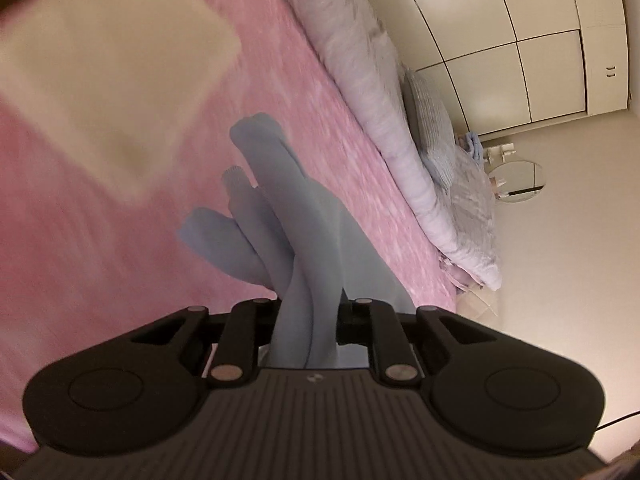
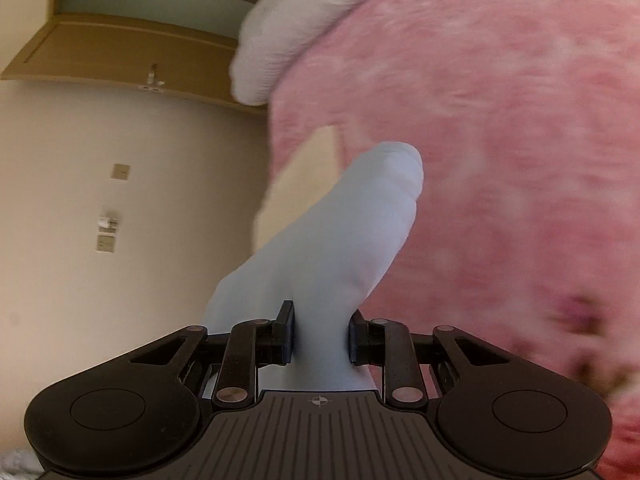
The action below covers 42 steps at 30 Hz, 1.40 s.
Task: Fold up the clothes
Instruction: 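Carry the sweatshirt with both grippers over the cream folded cloth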
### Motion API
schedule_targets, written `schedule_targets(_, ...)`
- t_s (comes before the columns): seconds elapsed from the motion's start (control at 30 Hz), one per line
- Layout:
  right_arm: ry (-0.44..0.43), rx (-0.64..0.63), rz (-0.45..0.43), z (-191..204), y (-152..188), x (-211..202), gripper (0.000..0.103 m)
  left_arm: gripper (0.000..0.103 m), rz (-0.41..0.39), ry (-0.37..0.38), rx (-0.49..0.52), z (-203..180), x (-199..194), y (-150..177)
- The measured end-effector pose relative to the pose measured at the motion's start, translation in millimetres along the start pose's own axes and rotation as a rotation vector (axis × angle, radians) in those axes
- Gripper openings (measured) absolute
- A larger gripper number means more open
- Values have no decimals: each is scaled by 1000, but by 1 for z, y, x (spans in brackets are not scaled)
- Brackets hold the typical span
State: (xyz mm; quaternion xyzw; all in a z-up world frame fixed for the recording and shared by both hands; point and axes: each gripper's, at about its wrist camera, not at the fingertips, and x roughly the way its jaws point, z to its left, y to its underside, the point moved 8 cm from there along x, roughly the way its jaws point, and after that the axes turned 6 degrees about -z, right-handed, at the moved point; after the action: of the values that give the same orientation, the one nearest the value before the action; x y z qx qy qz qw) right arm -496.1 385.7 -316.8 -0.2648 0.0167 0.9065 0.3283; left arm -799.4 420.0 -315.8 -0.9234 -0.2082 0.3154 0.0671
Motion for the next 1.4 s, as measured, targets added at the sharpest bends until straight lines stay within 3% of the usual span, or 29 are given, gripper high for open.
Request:
schedule_targets(0.3, -149, -140, -98, 109, -55, 133, 24, 14, -147, 20, 116, 24, -31, -173)
schedule_targets(0.4, -152, -147, -112, 105, -62, 181, 25, 14, -161, 12, 133, 56, -23, -206)
schedule_targets(0.47, -105, -139, -100, 78, -58, 220, 27, 15, -149, -26, 113, 93, 4, -218)
schedule_targets(0.53, -21, -122, -68, 44, -53, 262, 31, 19, -113, -100, 73, 139, 39, -222)
schedule_targets(0.63, 96, -101, 3, -4, -39, 307, 40, 27, -89, -155, 25, 187, 61, -216)
schedule_targets(0.67, 65, -93, -12, -5, -39, 303, 42, 27, -107, -135, 5, 191, 59, -215)
schedule_targets(0.7, 37, -86, -27, -5, -39, 298, 43, 28, -110, -120, -7, 191, 56, -213)
schedule_targets(0.87, 64, -108, -25, -10, -31, 258, 46, 31, -81, -128, -46, 190, 34, -202)
schedule_targets(0.97, 90, -116, 0, -15, -17, 255, 46, 30, -82, -119, -55, 195, 21, -189)
schedule_targets(1.0, 98, -117, 8, -17, -11, 257, 44, 29, -82, -119, -39, 193, 20, -187)
schedule_targets(1.03, 107, -126, 1, -17, -7, 258, 26, 16, -83, -120, -18, 190, 19, -186)
schedule_targets(1.13, 117, -187, -12, -5, 0, 253, 20, 13, -99, -112, 49, 177, 14, -186)
schedule_targets(1.23, 131, -176, 0, -12, 5, 254, 20, 13, -96, -145, 75, 183, 11, -182)
schedule_targets(1.33, 181, -156, 14, -18, 5, 255, 38, 18, -72, -186, 88, 187, 15, -183)
schedule_targets(1.4, 234, -201, 21, -7, 0, 249, 39, 20, -60, -228, 124, 183, 14, -188)
